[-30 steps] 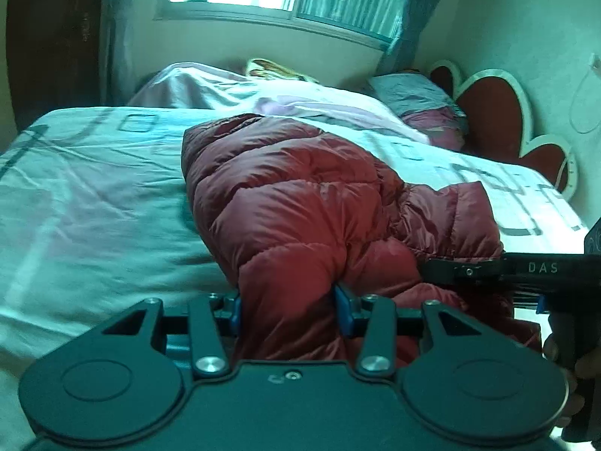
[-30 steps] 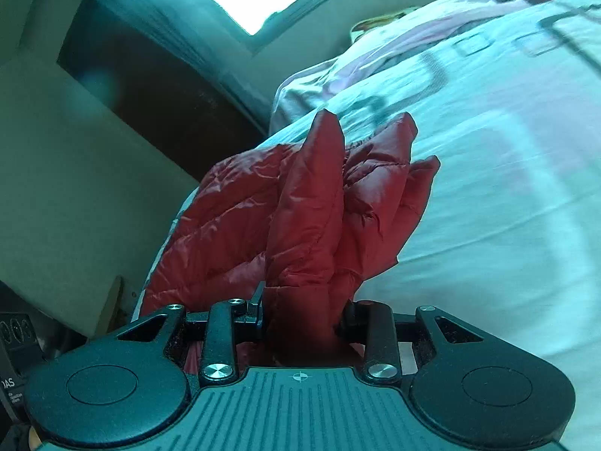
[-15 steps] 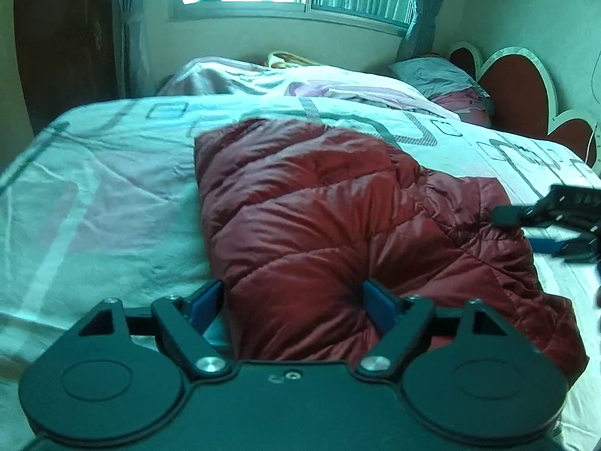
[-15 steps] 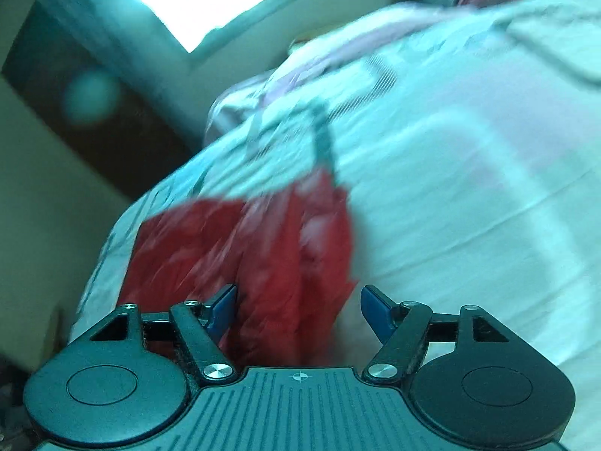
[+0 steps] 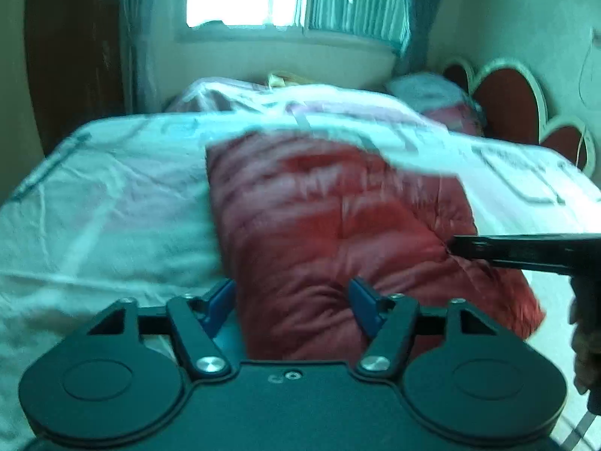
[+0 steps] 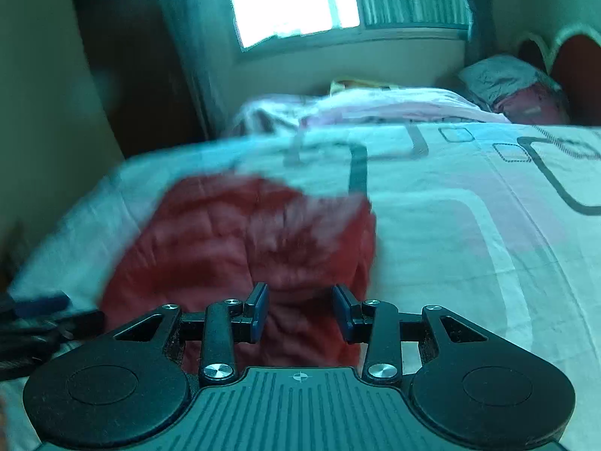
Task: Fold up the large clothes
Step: 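Release the jacket and pull both grippers back from the bundle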
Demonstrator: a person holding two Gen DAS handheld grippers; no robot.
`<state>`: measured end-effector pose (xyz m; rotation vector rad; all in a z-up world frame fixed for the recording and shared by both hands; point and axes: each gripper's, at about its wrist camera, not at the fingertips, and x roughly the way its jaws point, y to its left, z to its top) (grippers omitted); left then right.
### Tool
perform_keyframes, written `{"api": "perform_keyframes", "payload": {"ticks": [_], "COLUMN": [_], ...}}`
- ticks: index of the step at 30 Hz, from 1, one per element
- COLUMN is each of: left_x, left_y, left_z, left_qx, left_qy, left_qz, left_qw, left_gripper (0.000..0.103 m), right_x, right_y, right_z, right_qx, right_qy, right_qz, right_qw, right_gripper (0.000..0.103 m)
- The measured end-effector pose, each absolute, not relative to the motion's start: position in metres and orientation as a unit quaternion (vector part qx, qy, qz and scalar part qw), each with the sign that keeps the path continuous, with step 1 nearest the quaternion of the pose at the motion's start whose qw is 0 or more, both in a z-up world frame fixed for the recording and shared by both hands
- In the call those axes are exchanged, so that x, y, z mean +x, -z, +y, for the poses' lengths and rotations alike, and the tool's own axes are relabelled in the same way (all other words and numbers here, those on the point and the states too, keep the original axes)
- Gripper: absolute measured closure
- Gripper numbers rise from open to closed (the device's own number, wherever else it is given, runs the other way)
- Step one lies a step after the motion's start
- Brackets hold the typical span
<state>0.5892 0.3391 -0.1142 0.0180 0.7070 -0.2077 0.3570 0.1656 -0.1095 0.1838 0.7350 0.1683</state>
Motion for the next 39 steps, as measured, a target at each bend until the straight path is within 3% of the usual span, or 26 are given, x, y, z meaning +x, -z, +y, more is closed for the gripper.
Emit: {"api": "perform_keyframes", "payload": {"ticks": [7, 15, 21, 25, 27, 29, 39], "left_x": [0.596, 0.589, 0.580, 0.565, 0.552, 0.537, 0.441], "left_y": [0.123, 0.114, 0.110, 0.098, 0.089, 0.080, 0.052], "left_z": [0.341, 0.339, 0.342, 0.338, 0.334, 0.328, 0.289], "left_qx": [0.000, -0.013, -0.027, -0.031, -0.027, -0.021, 0.005], "left_qy": [0.099, 0.085, 0.065, 0.052, 0.048, 0.037, 0.004], "left_qz": [0.354, 0.360, 0.361, 0.360, 0.352, 0.344, 0.355], "left_qw": [0.930, 0.929, 0.930, 0.931, 0.935, 0.938, 0.935], "left_gripper": [0.039, 0.040, 0.028, 0.008, 0.003, 0.000, 0.000], "right_x": [0.371, 0.327, 0.317, 0.325, 0.314, 0.294, 0.183], "right_y": [0.138, 0.100, 0.134, 0.126, 0.111, 0.097, 0.065], "right_z": [0.165, 0.171, 0.177, 0.168, 0.161, 0.153, 0.128], "right_qx": [0.103, 0.068, 0.032, 0.068, 0.086, 0.099, 0.088], "right_qy": [-0.078, -0.074, -0.067, -0.071, -0.073, -0.072, -0.104], "right_qz": [0.386, 0.345, 0.380, 0.394, 0.380, 0.354, 0.321], "right_qw": [0.913, 0.933, 0.922, 0.914, 0.918, 0.927, 0.937], "right_gripper": [0.064, 0.064, 0.064, 0.064, 0.059, 0.024, 0.022]}}
